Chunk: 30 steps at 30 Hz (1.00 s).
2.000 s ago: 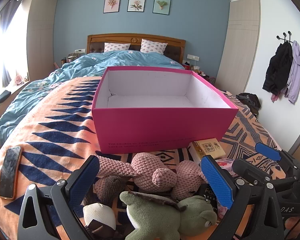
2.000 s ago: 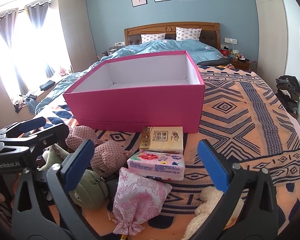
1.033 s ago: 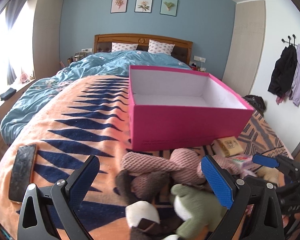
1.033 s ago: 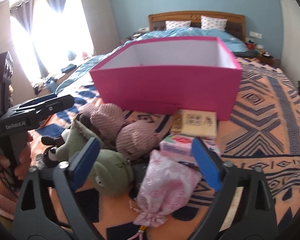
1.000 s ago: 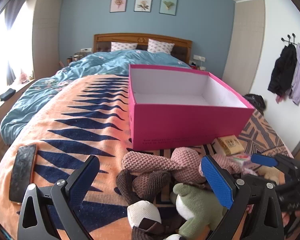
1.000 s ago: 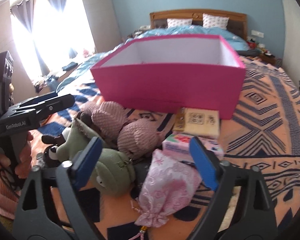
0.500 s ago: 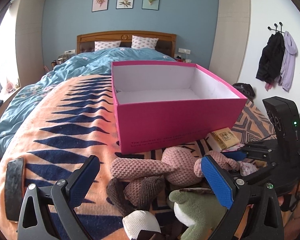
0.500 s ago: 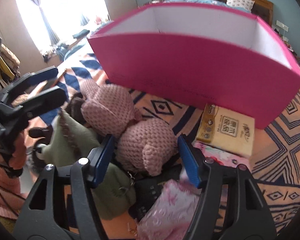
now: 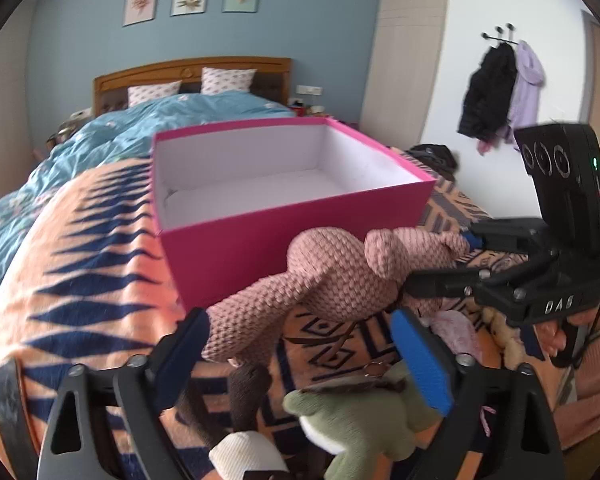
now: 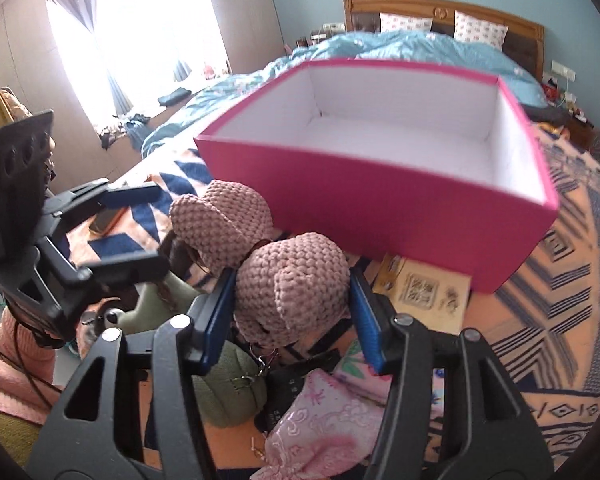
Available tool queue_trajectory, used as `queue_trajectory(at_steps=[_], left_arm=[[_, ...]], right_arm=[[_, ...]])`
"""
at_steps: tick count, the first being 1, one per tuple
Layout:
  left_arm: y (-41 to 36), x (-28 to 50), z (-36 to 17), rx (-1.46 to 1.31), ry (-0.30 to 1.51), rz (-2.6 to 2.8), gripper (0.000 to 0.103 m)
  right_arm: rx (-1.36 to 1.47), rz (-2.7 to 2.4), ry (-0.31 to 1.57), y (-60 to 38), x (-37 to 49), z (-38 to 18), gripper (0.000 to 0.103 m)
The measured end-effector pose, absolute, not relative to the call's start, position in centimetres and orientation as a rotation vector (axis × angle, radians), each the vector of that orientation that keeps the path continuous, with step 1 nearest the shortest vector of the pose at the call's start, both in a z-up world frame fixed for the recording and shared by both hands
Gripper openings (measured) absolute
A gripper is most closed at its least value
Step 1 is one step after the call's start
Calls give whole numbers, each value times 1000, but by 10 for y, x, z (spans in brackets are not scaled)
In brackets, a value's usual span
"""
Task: Organize objects
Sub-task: 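Grasp the pink knitted plush with the right gripper and lift it over the box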
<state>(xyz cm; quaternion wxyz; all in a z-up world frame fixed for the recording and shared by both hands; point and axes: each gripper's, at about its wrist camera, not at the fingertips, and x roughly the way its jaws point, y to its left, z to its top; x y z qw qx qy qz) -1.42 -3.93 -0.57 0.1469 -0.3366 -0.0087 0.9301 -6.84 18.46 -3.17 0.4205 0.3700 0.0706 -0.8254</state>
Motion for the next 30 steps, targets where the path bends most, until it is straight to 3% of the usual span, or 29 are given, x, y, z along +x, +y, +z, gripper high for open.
queue_trajectory(at_steps=[5, 9, 21, 30], left_arm=[[-37, -23, 3, -969, -8, 2648, 65], [-37, -32, 15, -957, -17, 2623, 54], [-53, -71, 69, -835, -63, 2671, 54], [-68, -120, 54, -958, -63, 2715, 50]], right_arm=[[851, -2098, 199, 176, -68, -16, 57], [790, -2110, 204, 174, -72, 4, 57], [607, -2147, 199, 164, -105, 60, 57], [682, -2123, 150, 139, -162, 43, 57]])
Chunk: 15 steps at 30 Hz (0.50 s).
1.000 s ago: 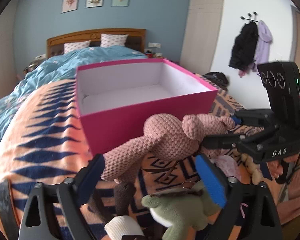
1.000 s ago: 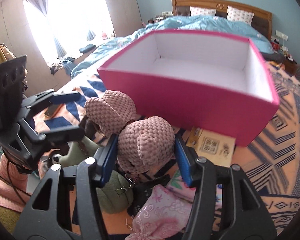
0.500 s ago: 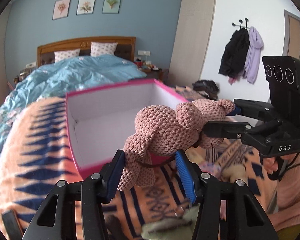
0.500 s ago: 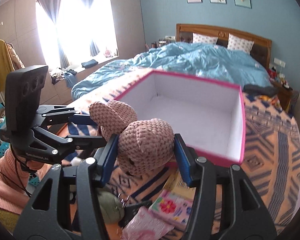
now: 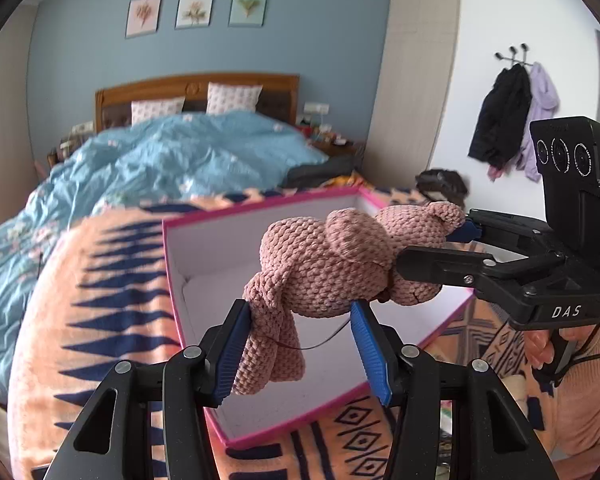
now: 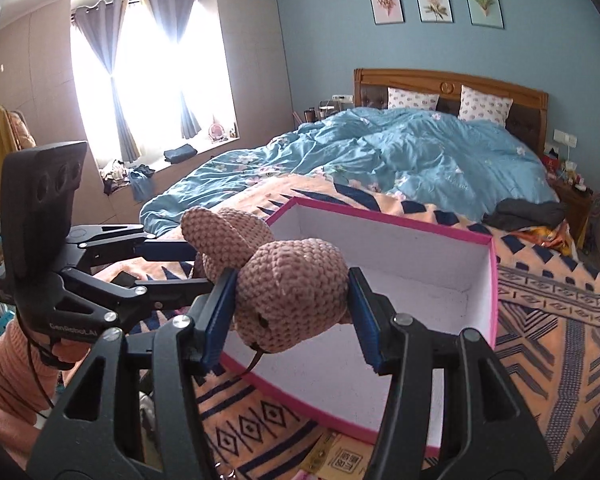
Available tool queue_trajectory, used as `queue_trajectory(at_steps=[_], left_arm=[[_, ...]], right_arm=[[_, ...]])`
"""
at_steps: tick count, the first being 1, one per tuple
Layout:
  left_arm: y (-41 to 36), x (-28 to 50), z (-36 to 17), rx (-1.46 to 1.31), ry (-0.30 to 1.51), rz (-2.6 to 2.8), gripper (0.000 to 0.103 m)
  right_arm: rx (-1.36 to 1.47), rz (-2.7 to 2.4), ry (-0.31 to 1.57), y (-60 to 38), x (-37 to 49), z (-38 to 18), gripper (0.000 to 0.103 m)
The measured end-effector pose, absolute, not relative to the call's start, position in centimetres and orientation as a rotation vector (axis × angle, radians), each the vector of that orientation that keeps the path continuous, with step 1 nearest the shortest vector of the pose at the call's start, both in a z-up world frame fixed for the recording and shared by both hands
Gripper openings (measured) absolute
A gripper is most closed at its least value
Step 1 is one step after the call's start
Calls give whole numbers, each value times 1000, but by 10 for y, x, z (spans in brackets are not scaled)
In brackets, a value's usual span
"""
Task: Organize objects
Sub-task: 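Grasp the pink knitted plush with the right gripper and lift it over the box, then open the right gripper to drop the pink plush into the box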
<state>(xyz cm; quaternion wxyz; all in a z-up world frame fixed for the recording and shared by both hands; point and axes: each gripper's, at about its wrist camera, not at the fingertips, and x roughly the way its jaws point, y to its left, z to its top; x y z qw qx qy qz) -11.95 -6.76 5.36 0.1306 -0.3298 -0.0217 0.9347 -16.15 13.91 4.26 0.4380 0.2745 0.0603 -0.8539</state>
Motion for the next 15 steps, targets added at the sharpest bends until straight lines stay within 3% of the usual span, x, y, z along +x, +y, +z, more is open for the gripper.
queue_trajectory(at_steps=[15], left_arm=[[-67, -141, 7, -1159, -16, 2696, 48]], right_arm=[[1070, -2032, 218, 111, -213, -46, 62]])
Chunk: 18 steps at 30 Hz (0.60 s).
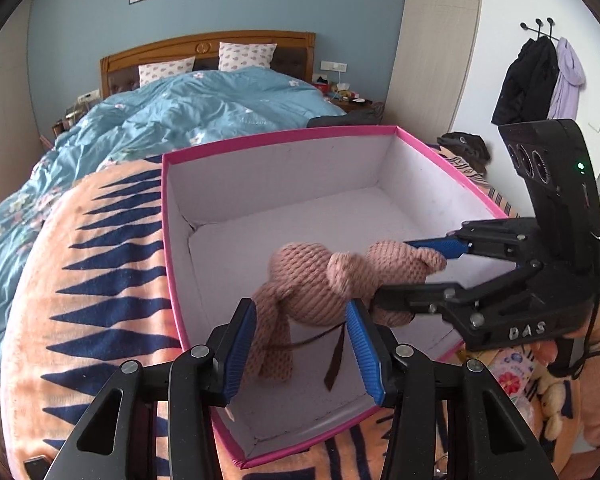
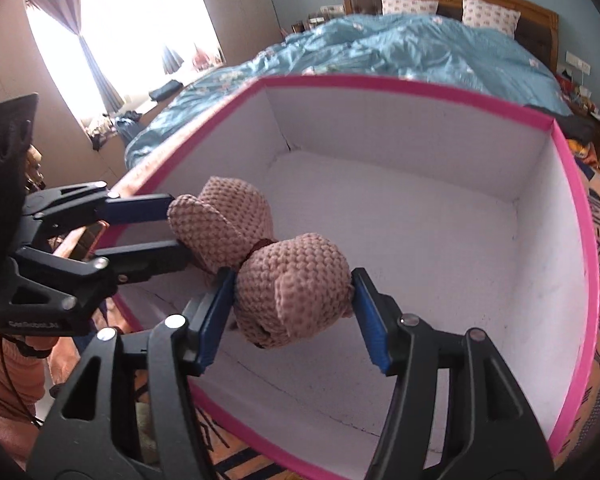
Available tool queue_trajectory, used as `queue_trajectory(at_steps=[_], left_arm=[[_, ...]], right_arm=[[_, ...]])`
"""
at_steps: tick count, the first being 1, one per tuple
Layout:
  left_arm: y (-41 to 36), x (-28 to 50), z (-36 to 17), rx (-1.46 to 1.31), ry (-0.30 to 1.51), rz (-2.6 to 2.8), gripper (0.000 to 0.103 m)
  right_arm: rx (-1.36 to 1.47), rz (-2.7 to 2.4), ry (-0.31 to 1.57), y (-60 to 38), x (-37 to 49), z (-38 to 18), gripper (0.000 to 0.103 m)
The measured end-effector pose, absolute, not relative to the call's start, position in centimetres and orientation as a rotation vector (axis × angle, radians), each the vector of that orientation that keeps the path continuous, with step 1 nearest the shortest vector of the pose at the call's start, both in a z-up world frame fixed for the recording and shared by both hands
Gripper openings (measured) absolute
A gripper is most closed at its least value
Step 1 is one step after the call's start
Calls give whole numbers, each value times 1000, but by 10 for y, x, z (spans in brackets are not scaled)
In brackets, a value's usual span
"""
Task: Organize objects
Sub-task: 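Open the right gripper to drop the pink plush into the box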
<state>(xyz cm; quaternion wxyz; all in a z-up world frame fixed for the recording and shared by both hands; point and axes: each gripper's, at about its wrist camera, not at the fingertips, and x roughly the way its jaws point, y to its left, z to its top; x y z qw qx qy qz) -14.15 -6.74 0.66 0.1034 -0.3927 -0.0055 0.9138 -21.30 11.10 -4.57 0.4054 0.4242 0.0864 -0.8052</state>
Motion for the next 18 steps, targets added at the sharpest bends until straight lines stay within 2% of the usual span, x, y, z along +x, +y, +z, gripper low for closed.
queue_trajectory(at_steps=[10, 15, 16, 18], left_arm=[[-62, -137, 6, -1121, 85, 2737, 48], [-68, -132, 9, -1097, 26, 2758, 51], [-70, -130, 10, -1089, 11, 2760, 52], [-72, -116, 16, -1048, -16, 2755, 62]], right_arm=[[1088, -2089, 238, 148, -206, -44, 62], [1037, -2128, 174, 161, -196, -32, 62], [1014, -2131, 154, 164, -190, -28, 62], [956, -2131, 130, 171, -173, -18, 62]])
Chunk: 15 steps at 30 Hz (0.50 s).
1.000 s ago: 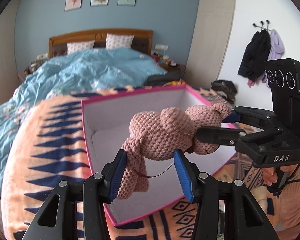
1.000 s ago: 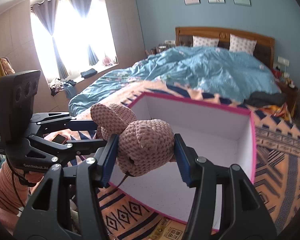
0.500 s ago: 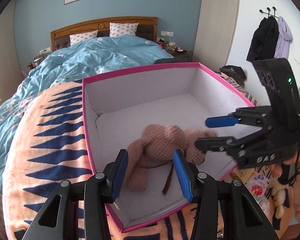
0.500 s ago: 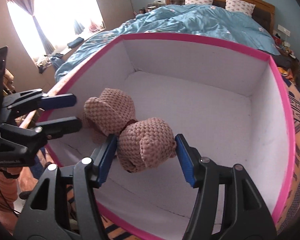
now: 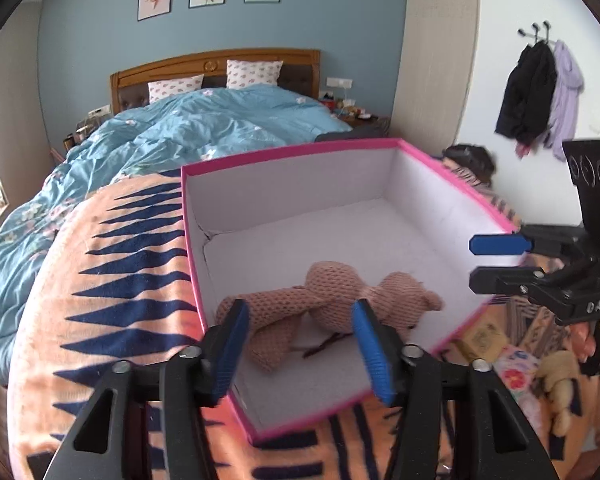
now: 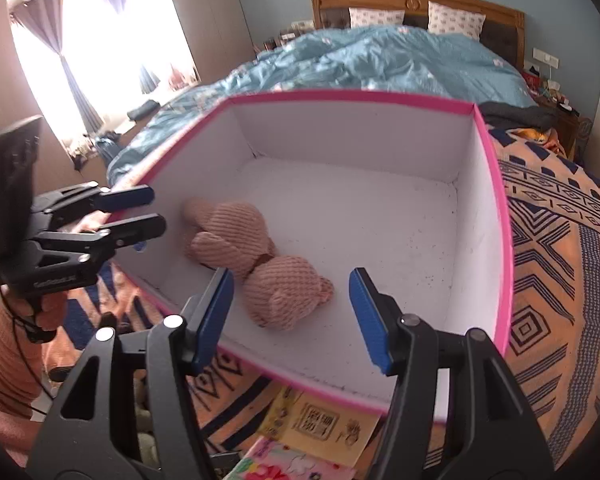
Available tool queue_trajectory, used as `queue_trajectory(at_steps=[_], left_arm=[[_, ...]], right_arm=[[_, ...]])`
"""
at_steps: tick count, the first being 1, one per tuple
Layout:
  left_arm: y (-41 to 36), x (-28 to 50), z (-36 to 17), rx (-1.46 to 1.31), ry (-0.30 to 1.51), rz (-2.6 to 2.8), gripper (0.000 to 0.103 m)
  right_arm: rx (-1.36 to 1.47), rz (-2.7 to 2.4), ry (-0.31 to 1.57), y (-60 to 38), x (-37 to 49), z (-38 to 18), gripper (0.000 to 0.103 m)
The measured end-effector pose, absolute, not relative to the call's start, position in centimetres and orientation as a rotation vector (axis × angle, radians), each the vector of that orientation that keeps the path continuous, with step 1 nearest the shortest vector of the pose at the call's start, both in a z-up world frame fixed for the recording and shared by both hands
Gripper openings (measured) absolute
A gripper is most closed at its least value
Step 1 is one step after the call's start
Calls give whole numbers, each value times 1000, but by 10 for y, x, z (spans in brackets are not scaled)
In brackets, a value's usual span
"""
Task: Organize objects
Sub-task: 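Open the right gripper to drop the pink plush into the box, then grasp the green plush frog with the right gripper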
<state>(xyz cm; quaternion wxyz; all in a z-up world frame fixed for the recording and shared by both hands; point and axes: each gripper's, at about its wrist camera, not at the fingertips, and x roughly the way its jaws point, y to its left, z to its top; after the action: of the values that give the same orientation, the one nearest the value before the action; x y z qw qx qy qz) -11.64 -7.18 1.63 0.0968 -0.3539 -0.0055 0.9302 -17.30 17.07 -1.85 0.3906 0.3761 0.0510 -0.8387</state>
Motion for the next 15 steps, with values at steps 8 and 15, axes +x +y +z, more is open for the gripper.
queue_trajectory(at_steps=[8, 15], left_arm=[[-68, -53, 39, -899, -84, 2696, 74], [-74, -15, 37, -887, -206, 2632, 74]], right_arm=[[829, -2001, 109, 181, -87, -8, 62], [943, -1880, 149, 170, -38, -51, 62]])
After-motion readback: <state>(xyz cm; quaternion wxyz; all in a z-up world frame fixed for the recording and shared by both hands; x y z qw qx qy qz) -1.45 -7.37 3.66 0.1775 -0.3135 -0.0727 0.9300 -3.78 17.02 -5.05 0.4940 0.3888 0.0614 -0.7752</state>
